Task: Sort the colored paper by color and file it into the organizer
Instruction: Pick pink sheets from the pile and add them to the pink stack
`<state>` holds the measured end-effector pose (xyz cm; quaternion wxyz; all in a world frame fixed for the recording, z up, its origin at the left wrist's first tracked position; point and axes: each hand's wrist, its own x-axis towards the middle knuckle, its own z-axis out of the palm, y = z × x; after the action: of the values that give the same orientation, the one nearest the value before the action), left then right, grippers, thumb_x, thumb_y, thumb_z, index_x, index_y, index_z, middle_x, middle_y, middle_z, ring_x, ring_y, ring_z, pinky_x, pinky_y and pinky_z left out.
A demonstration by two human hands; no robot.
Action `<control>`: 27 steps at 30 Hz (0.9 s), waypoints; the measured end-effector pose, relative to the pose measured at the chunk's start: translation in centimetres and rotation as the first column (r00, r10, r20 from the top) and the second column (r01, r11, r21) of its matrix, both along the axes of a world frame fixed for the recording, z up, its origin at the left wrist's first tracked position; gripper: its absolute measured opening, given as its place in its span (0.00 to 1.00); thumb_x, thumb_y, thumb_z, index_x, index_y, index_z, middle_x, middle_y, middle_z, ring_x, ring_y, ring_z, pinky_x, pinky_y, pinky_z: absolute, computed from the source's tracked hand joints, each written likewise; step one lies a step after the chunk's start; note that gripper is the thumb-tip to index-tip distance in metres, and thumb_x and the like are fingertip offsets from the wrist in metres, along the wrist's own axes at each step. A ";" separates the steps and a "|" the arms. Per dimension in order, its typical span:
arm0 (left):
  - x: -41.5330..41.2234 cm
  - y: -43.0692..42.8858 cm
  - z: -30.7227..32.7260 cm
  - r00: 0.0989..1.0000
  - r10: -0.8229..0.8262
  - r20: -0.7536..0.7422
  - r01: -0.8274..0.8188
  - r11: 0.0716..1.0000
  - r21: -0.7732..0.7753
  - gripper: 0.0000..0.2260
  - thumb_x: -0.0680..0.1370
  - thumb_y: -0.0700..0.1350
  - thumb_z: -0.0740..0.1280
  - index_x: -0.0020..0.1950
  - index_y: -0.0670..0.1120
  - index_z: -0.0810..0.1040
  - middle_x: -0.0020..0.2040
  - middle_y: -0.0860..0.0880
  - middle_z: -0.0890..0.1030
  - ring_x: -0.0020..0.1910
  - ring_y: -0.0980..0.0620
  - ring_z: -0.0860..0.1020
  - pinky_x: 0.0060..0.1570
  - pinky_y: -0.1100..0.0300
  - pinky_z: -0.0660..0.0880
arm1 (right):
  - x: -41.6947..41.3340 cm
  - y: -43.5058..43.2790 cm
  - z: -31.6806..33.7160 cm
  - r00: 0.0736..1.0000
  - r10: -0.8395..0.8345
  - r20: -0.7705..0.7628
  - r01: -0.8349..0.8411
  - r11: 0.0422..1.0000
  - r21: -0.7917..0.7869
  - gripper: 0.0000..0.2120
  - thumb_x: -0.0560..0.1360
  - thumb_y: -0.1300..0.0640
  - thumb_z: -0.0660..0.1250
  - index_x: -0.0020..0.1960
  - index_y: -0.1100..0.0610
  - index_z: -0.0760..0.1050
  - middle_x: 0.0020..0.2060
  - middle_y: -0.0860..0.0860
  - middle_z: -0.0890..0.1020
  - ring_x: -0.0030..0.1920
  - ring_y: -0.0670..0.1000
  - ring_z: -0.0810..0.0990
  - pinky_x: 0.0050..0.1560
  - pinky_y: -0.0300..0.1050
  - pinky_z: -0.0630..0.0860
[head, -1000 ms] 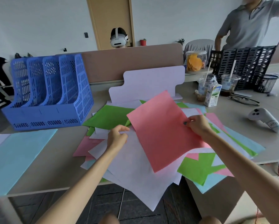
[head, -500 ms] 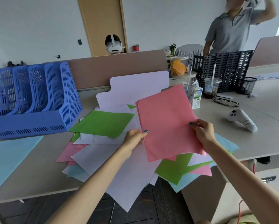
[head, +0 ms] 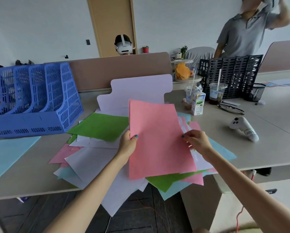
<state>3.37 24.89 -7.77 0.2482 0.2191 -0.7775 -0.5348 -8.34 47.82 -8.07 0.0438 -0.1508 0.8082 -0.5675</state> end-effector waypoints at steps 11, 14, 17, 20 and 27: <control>-0.9 -0.5 -1.4 0.988 0.038 0.147 -0.020 0.993 -0.120 0.06 0.79 0.36 0.61 0.54 0.41 0.75 0.52 0.46 0.80 0.49 0.48 0.76 0.48 0.58 0.71 | -4.3 1.0 -0.2 0.986 -0.165 0.013 0.162 0.975 0.150 0.13 0.67 0.71 0.61 0.49 0.74 0.76 0.41 0.67 0.81 0.39 0.56 0.76 0.46 0.53 0.77; -0.9 -0.6 -1.8 0.988 0.036 0.152 -0.018 0.993 -0.113 0.08 0.79 0.36 0.61 0.56 0.41 0.75 0.53 0.47 0.80 0.52 0.48 0.77 0.50 0.57 0.72 | -4.8 0.1 0.3 0.976 -0.104 0.190 0.106 0.994 -0.003 0.07 0.69 0.72 0.62 0.45 0.75 0.75 0.34 0.60 0.77 0.33 0.54 0.74 0.40 0.49 0.76; -0.9 -0.9 -1.9 0.987 0.024 0.158 -0.008 0.995 -0.101 0.09 0.79 0.36 0.60 0.58 0.43 0.75 0.55 0.47 0.80 0.54 0.48 0.77 0.54 0.56 0.73 | -5.2 -0.7 0.3 0.963 -0.074 0.260 0.091 0.994 -0.053 0.08 0.71 0.72 0.63 0.35 0.63 0.74 0.36 0.61 0.78 0.34 0.58 0.77 0.48 0.54 0.79; -0.9 -0.9 -1.8 0.990 0.009 0.143 0.005 0.995 -0.097 0.10 0.79 0.36 0.60 0.59 0.44 0.74 0.56 0.48 0.79 0.54 0.50 0.77 0.53 0.59 0.72 | -5.0 -1.4 0.1 0.947 -0.091 0.307 0.114 0.992 -0.060 0.06 0.69 0.70 0.65 0.35 0.63 0.75 0.37 0.61 0.79 0.37 0.58 0.76 0.51 0.55 0.78; -1.0 -1.7 -0.6 0.995 0.061 0.077 -0.049 0.989 -0.140 0.08 0.79 0.35 0.59 0.56 0.42 0.75 0.53 0.47 0.79 0.50 0.49 0.76 0.48 0.59 0.70 | -4.7 -1.9 0.0 0.978 -0.103 0.181 0.107 0.994 -0.014 0.11 0.69 0.70 0.62 0.31 0.59 0.73 0.33 0.59 0.78 0.34 0.56 0.76 0.44 0.50 0.78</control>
<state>2.36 23.24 -8.41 0.2457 0.2442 -0.8155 -0.4635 -13.03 45.92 -8.06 0.0850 -0.0564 0.8010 -0.5900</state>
